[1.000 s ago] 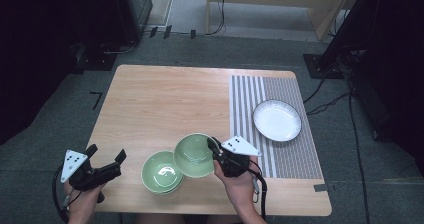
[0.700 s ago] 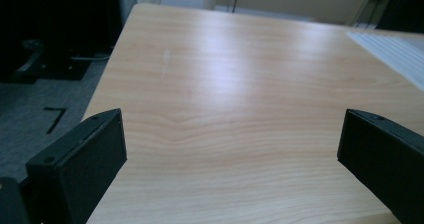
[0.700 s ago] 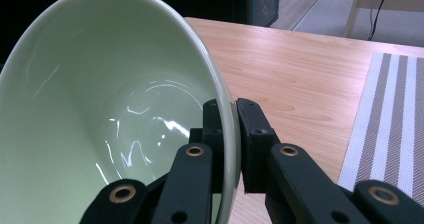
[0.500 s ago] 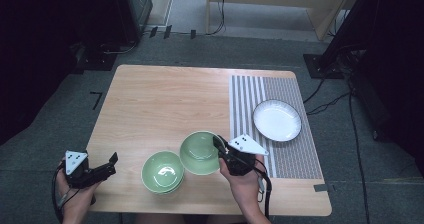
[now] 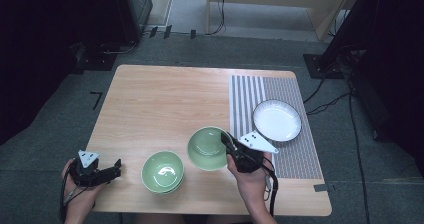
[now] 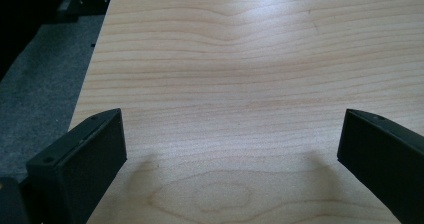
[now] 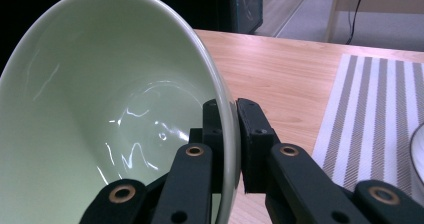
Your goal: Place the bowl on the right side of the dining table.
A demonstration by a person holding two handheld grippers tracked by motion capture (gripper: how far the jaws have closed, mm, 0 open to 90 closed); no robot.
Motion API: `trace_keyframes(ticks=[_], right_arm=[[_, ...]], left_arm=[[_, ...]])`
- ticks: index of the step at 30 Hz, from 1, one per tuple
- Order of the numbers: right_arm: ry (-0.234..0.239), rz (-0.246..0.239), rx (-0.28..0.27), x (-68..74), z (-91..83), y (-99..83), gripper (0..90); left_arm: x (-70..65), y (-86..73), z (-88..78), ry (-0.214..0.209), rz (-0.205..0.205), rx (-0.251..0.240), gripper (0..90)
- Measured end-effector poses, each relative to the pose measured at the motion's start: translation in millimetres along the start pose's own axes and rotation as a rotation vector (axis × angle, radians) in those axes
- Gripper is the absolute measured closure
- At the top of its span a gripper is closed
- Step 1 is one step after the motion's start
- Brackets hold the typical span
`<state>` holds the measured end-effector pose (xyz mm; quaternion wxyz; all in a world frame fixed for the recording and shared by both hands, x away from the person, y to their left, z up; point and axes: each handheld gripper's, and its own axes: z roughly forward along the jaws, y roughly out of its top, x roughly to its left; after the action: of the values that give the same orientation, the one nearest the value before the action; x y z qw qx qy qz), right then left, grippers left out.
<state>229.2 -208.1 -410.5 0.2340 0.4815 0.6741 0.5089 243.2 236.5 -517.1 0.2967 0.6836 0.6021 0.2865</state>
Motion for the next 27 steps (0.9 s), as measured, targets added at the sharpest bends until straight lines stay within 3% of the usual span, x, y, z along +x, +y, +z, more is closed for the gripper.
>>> trace_keyframes(ticks=[4,10,27], right_arm=[[-0.013,0.01,-0.008,-5.4,-2.4,1.8,84.6],[-0.032,0.025,-0.021,-14.0,-6.6,4.9,84.6],[-0.11,0.065,-0.041,-46.1,-14.1,8.8,84.5]], left_arm=[[1.1,0.7,3.3,-0.01,-0.005,0.056,0.0],[2.8,0.9,4.3,-0.029,-0.017,0.061,0.0],[1.7,1.3,4.7,-0.026,-0.02,0.063,0.0]])
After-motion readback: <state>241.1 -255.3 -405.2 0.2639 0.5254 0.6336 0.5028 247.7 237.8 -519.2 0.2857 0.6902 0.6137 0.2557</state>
